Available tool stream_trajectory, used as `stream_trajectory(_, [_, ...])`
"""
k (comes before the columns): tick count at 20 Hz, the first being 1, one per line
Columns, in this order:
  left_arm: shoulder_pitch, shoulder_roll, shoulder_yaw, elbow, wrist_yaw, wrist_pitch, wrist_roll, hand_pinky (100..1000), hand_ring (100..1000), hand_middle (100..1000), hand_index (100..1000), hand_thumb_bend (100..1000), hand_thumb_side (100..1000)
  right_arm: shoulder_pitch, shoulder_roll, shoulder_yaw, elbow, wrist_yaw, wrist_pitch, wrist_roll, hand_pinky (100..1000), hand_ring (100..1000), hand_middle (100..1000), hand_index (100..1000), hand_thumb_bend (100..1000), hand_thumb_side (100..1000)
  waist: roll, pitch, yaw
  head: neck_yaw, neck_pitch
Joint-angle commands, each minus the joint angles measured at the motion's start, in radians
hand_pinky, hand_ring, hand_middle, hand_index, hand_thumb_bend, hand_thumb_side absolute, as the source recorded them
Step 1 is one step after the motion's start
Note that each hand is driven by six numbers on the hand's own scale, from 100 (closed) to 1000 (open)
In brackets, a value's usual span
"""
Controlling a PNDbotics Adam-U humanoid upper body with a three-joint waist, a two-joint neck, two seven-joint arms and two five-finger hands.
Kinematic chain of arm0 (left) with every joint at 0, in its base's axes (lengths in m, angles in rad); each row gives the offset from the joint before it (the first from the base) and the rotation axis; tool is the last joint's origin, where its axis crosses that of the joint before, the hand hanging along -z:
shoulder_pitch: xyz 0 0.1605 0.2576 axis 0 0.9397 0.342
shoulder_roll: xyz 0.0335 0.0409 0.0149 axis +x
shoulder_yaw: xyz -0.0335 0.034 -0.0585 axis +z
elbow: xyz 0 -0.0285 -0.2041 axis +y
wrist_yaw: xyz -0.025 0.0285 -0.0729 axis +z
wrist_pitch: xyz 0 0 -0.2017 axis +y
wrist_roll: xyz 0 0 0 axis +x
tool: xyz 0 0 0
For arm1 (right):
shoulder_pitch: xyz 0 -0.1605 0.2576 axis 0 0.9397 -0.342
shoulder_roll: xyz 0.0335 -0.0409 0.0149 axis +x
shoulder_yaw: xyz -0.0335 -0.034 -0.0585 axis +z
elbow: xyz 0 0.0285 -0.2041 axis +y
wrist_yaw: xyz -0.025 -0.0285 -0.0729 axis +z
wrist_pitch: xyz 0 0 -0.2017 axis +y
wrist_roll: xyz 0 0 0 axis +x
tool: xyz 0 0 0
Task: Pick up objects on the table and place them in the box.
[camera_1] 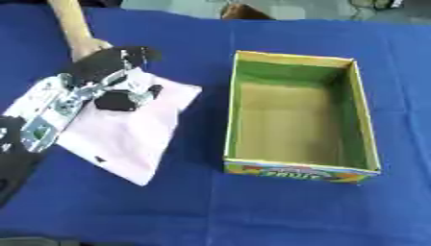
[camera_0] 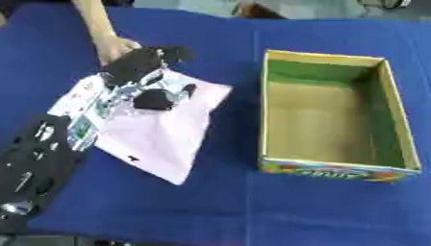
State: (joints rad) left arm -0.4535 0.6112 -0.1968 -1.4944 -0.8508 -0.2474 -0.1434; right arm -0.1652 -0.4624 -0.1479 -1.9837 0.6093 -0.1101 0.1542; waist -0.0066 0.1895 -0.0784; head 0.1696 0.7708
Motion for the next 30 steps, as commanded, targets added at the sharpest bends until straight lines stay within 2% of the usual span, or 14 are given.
stream_trajectory(1, [-0.014, 0.020, 0.005, -0.025, -0.007, -0.004, -0.003, 856, 909, 905, 954, 229, 844, -0.013, -0.017, -0.004, -0.016, 0.000, 0.000, 0.001, 642, 599, 685, 832, 100, 807, 0.002, -0.017, 0.000, 0.000, -0.001])
stream_trajectory(9, [-0.021, 0.030, -0.020, -0.033, -0.045, -0.026, -0.019, 887, 925, 908, 951, 270, 837, -0.015, -0.016, -0.003, -0.016, 0.000, 0.000, 0.001, 642, 598, 684, 831, 100, 807, 0.004, -0.016, -0.004, 0.001, -0.001])
stream_trajectory(17, [-0.023, -0.008, -0.040, 0.034, -0.133, -0.055, -0.021, 892, 927, 906, 949, 273, 861, -0.018, -0.012, -0.002, -0.016, -0.002, -0.001, 0.000, 641, 598, 684, 831, 100, 807, -0.001, -0.010, -0.009, 0.007, -0.001])
stream_trajectory(26, [-0.007, -0.031, -0.052, 0.074, -0.164, -0.075, -0.016, 894, 924, 900, 947, 276, 881, -0.020, -0.010, -0.002, -0.016, -0.003, -0.002, -0.001, 642, 599, 684, 831, 100, 807, -0.005, -0.009, -0.009, 0.010, -0.001])
stream_trajectory(30, [0.003, -0.038, -0.060, 0.097, -0.171, -0.083, -0.029, 888, 910, 887, 939, 281, 916, -0.021, -0.009, -0.001, -0.016, -0.004, -0.002, -0.001, 642, 598, 684, 831, 100, 807, -0.005, -0.008, -0.009, 0.011, -0.001])
